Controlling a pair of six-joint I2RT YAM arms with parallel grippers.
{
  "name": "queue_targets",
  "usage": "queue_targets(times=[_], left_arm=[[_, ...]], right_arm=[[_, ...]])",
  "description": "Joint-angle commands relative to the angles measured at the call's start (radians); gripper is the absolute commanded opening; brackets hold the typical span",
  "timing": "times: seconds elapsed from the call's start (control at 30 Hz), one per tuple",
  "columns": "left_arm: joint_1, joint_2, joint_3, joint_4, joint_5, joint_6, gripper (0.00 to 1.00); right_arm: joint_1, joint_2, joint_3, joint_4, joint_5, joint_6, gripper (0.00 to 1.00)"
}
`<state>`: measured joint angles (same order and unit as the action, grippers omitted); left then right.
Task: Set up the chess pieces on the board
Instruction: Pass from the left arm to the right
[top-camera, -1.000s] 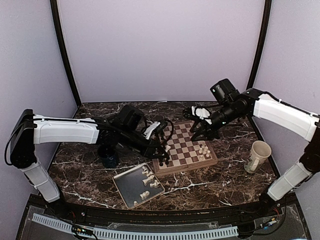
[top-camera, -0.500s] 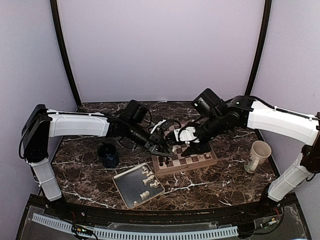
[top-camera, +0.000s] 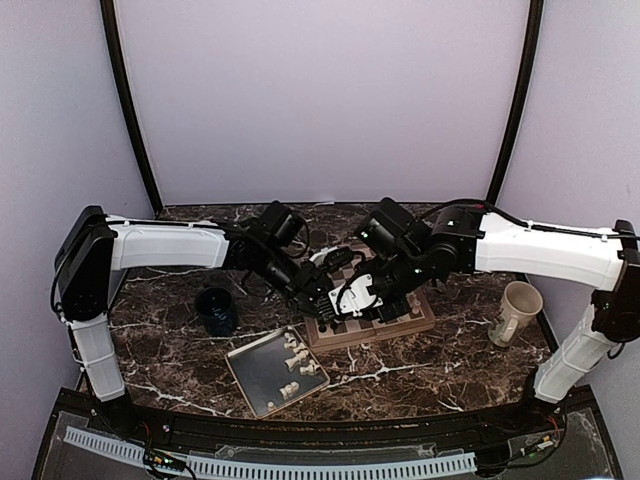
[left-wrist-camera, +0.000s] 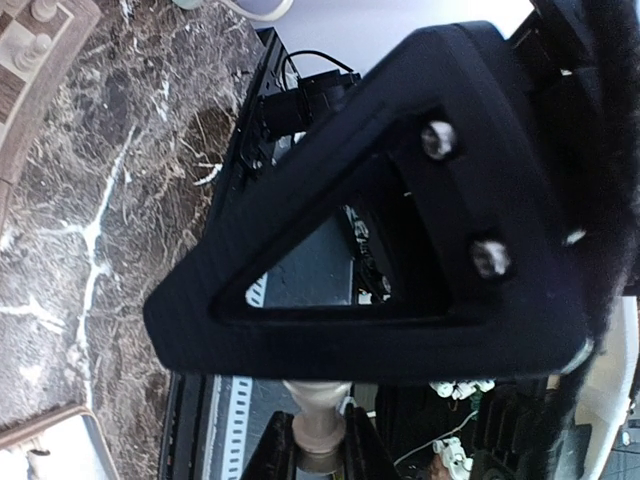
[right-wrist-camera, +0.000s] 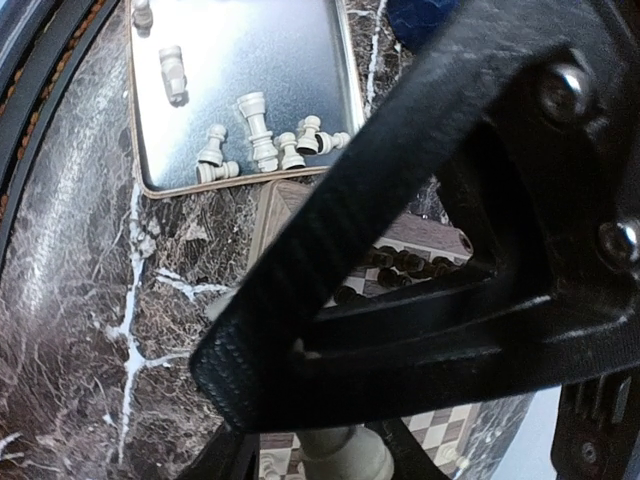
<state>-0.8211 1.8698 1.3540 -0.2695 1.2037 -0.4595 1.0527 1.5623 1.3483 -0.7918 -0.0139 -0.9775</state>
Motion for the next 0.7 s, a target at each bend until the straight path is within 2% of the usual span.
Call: queue_targets(times=[0.0,0.17,0.3,0.33,0.37,0.43,0.53,0.67], left_arm=[[-0.003,-0.001,0.027,-0.056,0.068,0.010,0.07],[0.000,0.020,0.043,-0.058,0.093,-0.010,0.06],[0.008,0.024,0.047,-0.055,0.102,-0.023,0.07],[0.011,0.025,0.046,-0.053,0.106,-0.025,0.06],[0.011,0.026,0.044,-0.054,0.110,-0.024,0.06],[0.011,0.032,0.044,-0.055,0.121,-0.024,0.05],[0.011,0.042,0.049,-0.053,0.135,-0.029,0.04],[0.011,0.051,0.057,-0.053,0.141,-0.037,0.05]], right_arm=[[0.026,0.009,0.026,0.035,0.027,-0.021,0.30],[0.036,0.006,0.026,0.029,0.034,-0.017,0.14],[0.036,-0.001,0.015,0.029,0.030,0.002,0.09],[0.036,-0.004,0.011,0.034,0.030,0.007,0.10],[0.036,-0.008,0.004,0.047,0.036,0.013,0.15],[0.036,-0.015,-0.010,0.074,0.050,0.020,0.30],[0.036,-0.007,0.013,0.081,0.054,0.019,0.34],[0.042,0.009,0.059,0.066,0.015,0.015,0.36]])
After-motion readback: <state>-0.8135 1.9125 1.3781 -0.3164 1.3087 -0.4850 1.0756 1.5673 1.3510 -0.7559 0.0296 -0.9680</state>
